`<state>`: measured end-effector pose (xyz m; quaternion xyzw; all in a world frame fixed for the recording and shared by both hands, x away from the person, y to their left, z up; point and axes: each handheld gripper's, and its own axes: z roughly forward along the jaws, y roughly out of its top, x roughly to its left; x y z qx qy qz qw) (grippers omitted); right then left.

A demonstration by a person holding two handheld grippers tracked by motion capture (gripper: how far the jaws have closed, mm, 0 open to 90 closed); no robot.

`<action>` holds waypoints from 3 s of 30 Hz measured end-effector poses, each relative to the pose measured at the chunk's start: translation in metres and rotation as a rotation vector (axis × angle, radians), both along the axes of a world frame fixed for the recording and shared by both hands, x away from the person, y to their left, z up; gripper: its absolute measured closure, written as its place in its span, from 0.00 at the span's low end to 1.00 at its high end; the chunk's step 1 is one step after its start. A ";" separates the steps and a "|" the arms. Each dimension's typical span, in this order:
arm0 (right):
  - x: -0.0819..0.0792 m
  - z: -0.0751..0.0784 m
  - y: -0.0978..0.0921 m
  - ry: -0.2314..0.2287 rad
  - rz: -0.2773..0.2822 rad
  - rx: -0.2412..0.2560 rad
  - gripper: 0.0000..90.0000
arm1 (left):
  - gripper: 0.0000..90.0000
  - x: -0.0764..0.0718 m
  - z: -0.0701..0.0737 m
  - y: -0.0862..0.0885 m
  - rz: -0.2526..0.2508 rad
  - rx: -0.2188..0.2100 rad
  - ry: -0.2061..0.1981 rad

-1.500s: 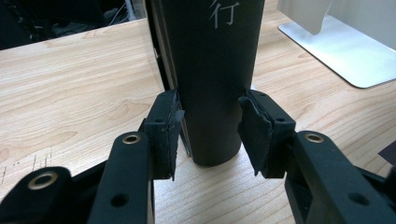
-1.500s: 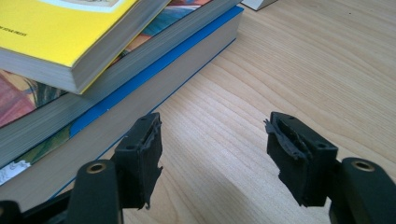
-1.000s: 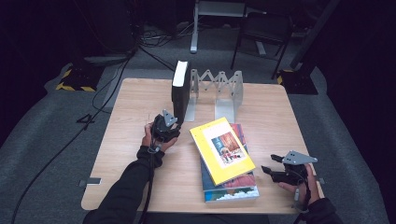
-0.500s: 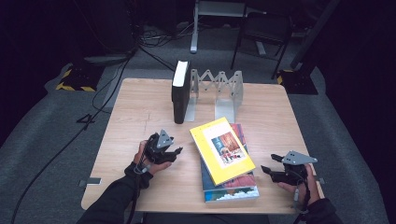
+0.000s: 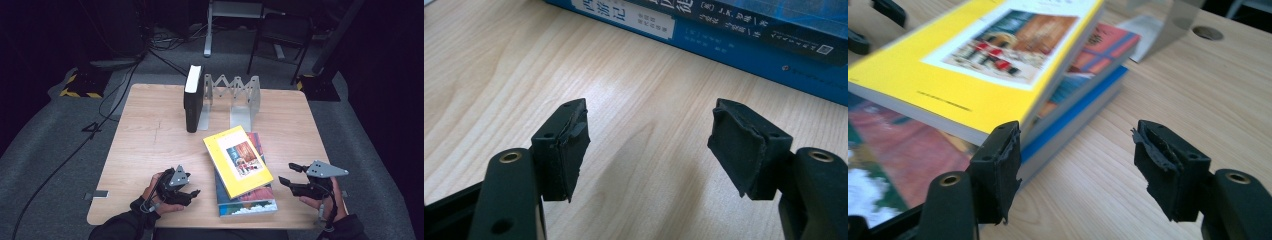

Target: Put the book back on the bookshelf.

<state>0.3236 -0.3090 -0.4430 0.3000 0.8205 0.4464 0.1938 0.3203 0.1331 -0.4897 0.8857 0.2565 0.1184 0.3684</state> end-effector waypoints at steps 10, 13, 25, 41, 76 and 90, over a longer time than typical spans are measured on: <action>-0.006 0.005 0.026 0.019 0.114 0.002 0.39 | 0.32 0.002 -0.011 -0.007 -0.013 0.036 0.007; -0.005 0.004 0.031 0.032 0.125 0.006 0.38 | 0.31 0.004 -0.013 -0.007 -0.014 0.001 0.037; 0.014 -0.015 0.050 0.144 0.139 -0.033 0.30 | 0.21 0.024 -0.013 -0.013 -0.024 0.021 0.037; -0.006 0.003 0.059 0.139 0.273 -0.045 0.49 | 0.28 0.075 0.006 -0.006 0.104 -0.059 -0.020; 0.067 0.002 0.086 0.308 0.270 -0.049 0.40 | 0.42 0.129 0.007 -0.029 0.124 -0.075 -0.029; 0.084 -0.001 0.101 0.284 0.317 0.052 0.74 | 0.43 0.131 0.006 -0.032 0.122 -0.087 -0.032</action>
